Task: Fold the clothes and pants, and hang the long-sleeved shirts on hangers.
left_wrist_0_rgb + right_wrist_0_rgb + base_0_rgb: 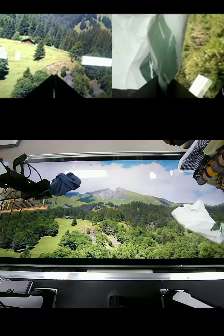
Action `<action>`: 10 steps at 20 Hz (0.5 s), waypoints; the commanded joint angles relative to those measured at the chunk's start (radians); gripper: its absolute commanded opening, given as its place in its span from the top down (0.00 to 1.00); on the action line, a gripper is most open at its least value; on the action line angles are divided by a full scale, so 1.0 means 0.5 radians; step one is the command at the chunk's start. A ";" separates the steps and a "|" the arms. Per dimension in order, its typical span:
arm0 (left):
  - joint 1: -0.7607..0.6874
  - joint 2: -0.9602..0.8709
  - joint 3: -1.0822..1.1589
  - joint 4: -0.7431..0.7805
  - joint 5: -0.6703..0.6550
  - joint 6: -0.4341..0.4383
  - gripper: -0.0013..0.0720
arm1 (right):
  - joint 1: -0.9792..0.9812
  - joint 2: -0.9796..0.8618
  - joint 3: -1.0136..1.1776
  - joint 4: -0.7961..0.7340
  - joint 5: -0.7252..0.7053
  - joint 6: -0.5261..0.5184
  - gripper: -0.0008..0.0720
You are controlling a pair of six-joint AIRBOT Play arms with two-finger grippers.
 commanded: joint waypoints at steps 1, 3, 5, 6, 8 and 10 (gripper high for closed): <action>0.002 -0.002 -0.001 0.000 0.000 0.000 0.96 | -0.131 0.263 -0.532 -0.090 -0.179 0.058 0.94; 0.002 -0.002 -0.001 0.000 0.000 0.000 0.96 | -0.137 0.330 -0.690 -0.169 -0.179 0.127 0.94; 0.002 -0.002 -0.001 0.000 -0.001 0.001 0.96 | -0.137 0.389 -0.806 -0.244 -0.176 0.214 0.94; 0.002 -0.002 -0.001 -0.001 -0.001 0.000 0.96 | -0.137 0.417 -0.846 -0.301 -0.167 0.284 0.94; 0.002 -0.002 -0.001 -0.002 -0.001 0.000 0.96 | -0.137 0.489 -0.916 -0.429 -0.146 0.430 0.94; 0.002 -0.002 -0.001 -0.004 -0.001 -0.001 0.96 | -0.137 0.562 -0.968 -0.561 -0.111 0.552 0.94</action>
